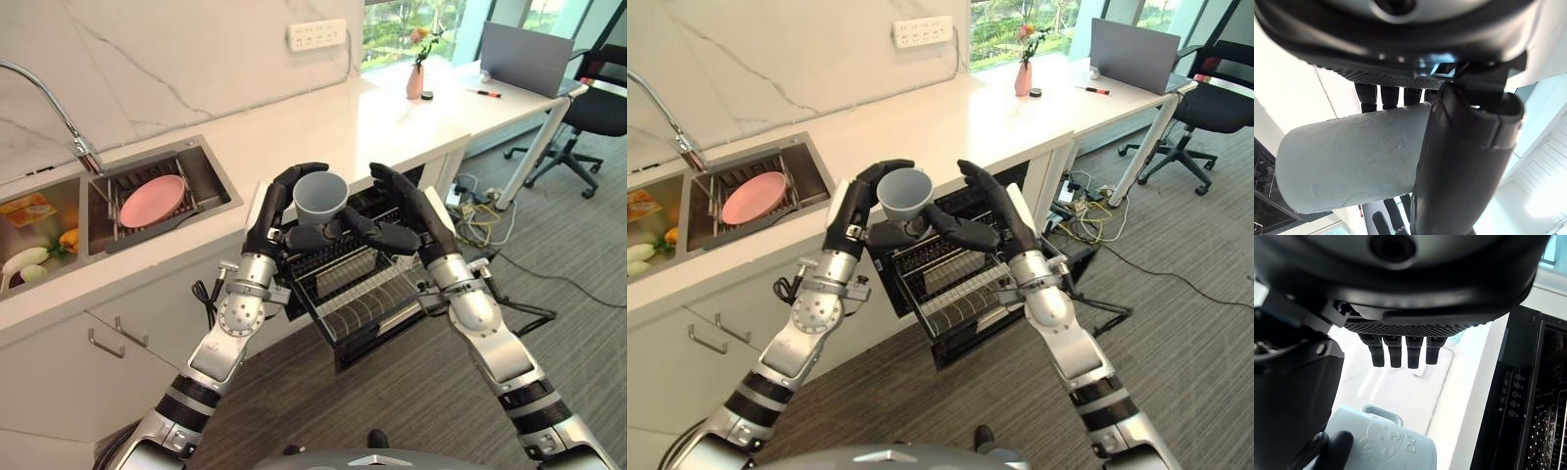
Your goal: Place the dishes in the dishwasher.
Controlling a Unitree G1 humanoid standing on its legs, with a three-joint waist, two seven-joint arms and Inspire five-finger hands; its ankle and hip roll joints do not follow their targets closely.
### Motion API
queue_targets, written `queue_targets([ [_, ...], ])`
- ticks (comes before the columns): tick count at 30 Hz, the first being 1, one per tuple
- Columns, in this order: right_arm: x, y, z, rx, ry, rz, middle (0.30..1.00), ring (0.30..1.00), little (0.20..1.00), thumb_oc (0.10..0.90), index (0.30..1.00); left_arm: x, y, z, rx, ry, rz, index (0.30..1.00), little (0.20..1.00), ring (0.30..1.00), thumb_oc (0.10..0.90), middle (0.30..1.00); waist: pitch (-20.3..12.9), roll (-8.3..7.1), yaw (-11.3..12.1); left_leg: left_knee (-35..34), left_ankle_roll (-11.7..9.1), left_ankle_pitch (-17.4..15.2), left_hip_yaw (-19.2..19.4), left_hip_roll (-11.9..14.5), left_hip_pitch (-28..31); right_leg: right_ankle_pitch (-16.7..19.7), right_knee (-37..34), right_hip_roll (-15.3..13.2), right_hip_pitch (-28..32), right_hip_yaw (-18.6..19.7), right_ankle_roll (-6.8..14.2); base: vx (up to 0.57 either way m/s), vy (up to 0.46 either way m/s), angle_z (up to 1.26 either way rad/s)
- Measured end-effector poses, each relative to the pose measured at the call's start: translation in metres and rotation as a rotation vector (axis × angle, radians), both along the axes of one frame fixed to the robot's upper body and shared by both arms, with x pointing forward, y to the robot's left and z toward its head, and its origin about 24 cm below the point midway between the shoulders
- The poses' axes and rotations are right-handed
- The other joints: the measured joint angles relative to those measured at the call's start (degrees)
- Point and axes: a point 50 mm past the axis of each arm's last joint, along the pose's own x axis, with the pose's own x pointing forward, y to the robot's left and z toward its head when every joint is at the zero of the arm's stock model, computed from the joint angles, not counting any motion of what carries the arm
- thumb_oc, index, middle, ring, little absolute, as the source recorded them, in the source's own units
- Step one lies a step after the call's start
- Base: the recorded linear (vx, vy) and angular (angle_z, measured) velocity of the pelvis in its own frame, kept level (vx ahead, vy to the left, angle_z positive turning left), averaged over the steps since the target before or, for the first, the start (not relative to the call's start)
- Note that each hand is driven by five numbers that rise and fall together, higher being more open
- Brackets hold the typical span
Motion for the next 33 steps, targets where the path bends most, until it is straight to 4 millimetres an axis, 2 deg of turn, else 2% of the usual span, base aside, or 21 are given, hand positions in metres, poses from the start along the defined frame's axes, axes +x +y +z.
queue_targets([
  [13,0.000,0.000,0.000,-0.031,-0.007,-0.008,0.900,0.900,0.900,0.800,0.900,0.002,0.001,0.001,0.009,0.001,0.007,0.300,0.300,0.300,0.400,0.300,0.04,-0.06,0.08,0.01,0.02,0.03,0.03,-0.08,0.16,0.01,-0.02,-0.09,0.08,0.00,0.00,0.00,0.000,0.00],
  [17,0.001,-0.002,0.001,-0.037,-0.005,-0.004,0.900,0.900,0.900,0.800,0.900,0.007,0.010,0.013,0.082,-0.058,0.038,0.300,0.300,0.300,0.400,0.300,0.05,-0.04,-0.14,0.00,0.04,0.03,0.28,-0.09,0.35,0.05,0.05,-0.12,0.16,0.23,0.05,0.00,0.002,-0.01],
  [24,0.002,-0.013,-0.001,-0.088,0.014,-0.006,0.900,0.900,0.900,0.800,0.900,0.011,0.040,0.028,0.008,-0.131,0.228,0.300,0.300,0.300,0.400,0.300,0.09,0.02,-0.16,0.00,0.04,0.03,0.44,-0.10,0.45,0.11,0.00,-0.12,0.18,0.42,0.14,0.00,0.000,0.00],
  [29,0.002,-0.012,-0.002,-0.093,0.020,0.007,0.900,0.900,0.900,0.800,0.900,0.011,0.039,0.028,-0.001,-0.132,0.227,0.300,0.300,0.300,0.400,0.300,0.09,0.02,0.10,0.01,0.04,0.03,0.45,-0.10,0.47,0.13,-0.02,-0.12,0.22,0.43,0.17,0.00,0.000,0.00],
  [33,0.001,-0.008,-0.003,-0.094,0.022,0.017,0.900,0.900,0.900,0.800,0.900,0.011,0.029,0.025,-0.010,-0.113,0.181,0.300,0.300,0.300,0.400,0.300,0.11,0.05,0.19,0.01,0.05,0.04,0.46,-0.10,0.48,0.14,-0.03,-0.13,0.23,0.43,0.19,0.00,0.000,0.00],
])
